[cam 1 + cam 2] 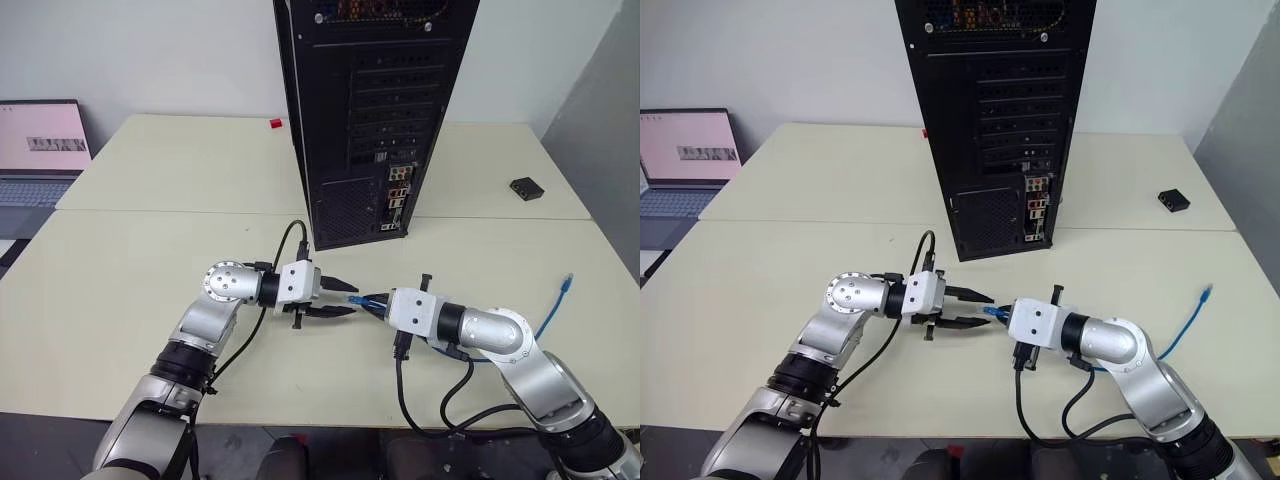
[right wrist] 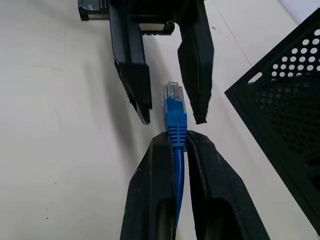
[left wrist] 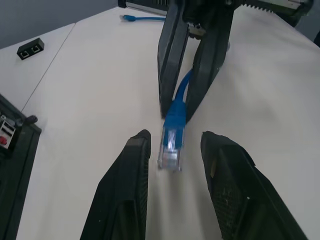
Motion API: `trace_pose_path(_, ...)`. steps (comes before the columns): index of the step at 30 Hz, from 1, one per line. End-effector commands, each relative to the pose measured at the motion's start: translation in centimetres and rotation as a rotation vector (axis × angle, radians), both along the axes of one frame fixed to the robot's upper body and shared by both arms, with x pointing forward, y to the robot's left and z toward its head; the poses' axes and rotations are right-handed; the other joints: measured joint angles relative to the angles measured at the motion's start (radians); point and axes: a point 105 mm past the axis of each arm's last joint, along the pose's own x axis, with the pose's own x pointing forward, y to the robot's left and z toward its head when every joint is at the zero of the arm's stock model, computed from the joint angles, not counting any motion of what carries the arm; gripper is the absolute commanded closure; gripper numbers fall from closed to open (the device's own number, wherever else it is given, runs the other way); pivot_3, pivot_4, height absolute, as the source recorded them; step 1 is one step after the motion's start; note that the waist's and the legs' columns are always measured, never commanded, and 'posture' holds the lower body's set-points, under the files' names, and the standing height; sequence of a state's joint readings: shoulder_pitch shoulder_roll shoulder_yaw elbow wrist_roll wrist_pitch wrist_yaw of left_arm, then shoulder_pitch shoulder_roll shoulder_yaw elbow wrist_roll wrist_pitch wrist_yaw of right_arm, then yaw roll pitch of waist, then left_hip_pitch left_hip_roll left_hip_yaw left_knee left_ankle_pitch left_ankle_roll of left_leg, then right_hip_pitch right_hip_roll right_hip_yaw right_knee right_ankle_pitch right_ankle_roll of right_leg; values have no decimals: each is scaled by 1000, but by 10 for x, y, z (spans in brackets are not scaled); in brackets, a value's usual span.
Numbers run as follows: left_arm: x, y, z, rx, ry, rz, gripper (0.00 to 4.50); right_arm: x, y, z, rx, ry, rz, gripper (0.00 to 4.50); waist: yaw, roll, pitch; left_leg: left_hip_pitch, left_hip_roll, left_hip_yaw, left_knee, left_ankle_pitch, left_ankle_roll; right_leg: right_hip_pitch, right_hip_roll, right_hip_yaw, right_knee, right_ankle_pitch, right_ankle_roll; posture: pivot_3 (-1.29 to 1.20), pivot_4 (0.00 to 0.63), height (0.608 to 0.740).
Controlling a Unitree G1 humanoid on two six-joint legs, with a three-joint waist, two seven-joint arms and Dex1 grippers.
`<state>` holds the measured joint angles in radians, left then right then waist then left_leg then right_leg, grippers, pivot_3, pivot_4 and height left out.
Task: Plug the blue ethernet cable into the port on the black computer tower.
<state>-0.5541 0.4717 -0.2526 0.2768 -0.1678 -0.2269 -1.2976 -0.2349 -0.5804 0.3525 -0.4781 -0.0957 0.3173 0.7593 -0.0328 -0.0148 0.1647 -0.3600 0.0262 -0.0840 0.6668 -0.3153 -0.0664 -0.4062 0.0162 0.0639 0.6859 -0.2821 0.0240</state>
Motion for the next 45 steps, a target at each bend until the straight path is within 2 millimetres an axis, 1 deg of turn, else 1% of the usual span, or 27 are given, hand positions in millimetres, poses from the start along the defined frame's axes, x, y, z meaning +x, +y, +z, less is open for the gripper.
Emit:
trace_pose_path(1,0,-4,8,-7,-35,-14,2784,-2,4,17,27,-63,24,4428,-1,0,0,0,0,0,0,0,0,0,0,0,0,0,0,0,150,740)
trace_pose_path(4,0,-2,7,2,-27,-20,2784,-2,4,18,28,-63,24,4428,-1,0,0,0,0,0,0,0,0,0,0,0,0,0,0,0,150,740)
trace_pose_path(5,0,-1,7,4,-27,-21,3138,-2,4,18,28,-63,24,4428,-1,0,0,0,0,0,0,0,0,0,0,0,0,0,0,0,150,740)
trace_pose_path(6,0,-1,7,6,-29,-22,3199,-2,4,18,28,-64,24,4428,-1,0,0,0,0,0,0,0,0,0,0,0,0,0,0,0,150,740)
trace_pose_path(10,-2,0,5,19,-31,-32,4167,-2,4,19,29,-66,26,4428,0,0,0,0,0,0,0,0,0,0,0,0,0,0,0,0,150,740)
trace_pose_path(14,-2,0,3,30,-38,-37,4209,-2,4,20,30,-69,25,4428,0,0,0,0,0,0,0,0,0,0,0,0,0,0,0,0,150,740)
trace_pose_path(18,-3,-1,4,21,-35,-37,4209,-7,7,21,48,-47,50,4428,0,0,0,0,0,0,0,0,0,0,0,0,1,0,0,0,150,740)
trace_pose_path(20,-3,-2,4,20,-36,-41,4209,-9,6,20,42,-46,58,3727,0,0,0,0,0,0,0,0,0,0,0,0,1,0,0,0,150,740)
trace_pose_path(21,-4,-2,4,19,-37,-43,4209,-9,5,19,31,-47,60,3561,0,0,0,0,0,0,0,0,0,0,0,0,1,0,0,0,150,740)
trace_pose_path(23,-4,-2,4,21,-40,-49,4209,-11,3,19,19,-48,60,2970,0,0,0,0,0,0,0,0,0,0,0,0,1,0,0,0,150,740)
trace_pose_path(26,-4,-3,6,17,-60,-54,4209,-14,-3,22,22,-32,48,2249,0,0,0,0,0,0,0,0,0,0,0,0,0,0,0,0,150,740)
trace_pose_path(30,-2,-8,14,-13,-178,-55,4209,-26,-18,31,50,48,44,1229,2,0,0,0,0,0,0,0,0,0,0,0,0,0,0,0,150,740)
trace_pose_path(31,-1,-9,15,-18,-224,-59,4209,-28,-21,35,88,82,31,1188,2,0,0,0,0,0,0,0,0,0,0,0,0,0,0,0,150,740)
trace_pose_path(34,1,-9,17,-32,-477,-74,4209,-33,-34,50,210,150,-26,1188,4,0,0,0,0,-1,0,0,0,0,0,0,0,0,0,0,150,740)
trace_pose_path(38,0,-4,23,-51,-783,-115,4209,-37,-41,60,296,213,-56,1188,3,0,0,1,0,0,0,0,0,1,-1,0,0,0,0,0,150,740)
trace_pose_path(39,-1,-3,25,-62,-837,-122,4209,-38,-42,61,310,228,-58,1188,3,0,0,1,0,0,0,0,0,1,0,0,0,0,0,0,150,740)
trace_pose_path(41,-1,0,32,-119,-920,-112,4209,-38,-42,63,348,258,-70,1188,3,0,0,1,0,0,0,0,0,1,0,0,0,0,0,0,150,740)
trace_pose_path(43,1,4,36,-151,-957,-85,4209,-36,-43,66,408,287,-79,1188,3,0,0,0,0,0,0,0,0,1,-1,0,0,0,0,0,150,740)
trace_pose_path(45,3,6,37,-156,-980,-75,4209,-33,-43,65,423,304,-84,1188,3,0,0,0,-1,0,0,0,0,1,-1,0,0,0,0,0,150,740)
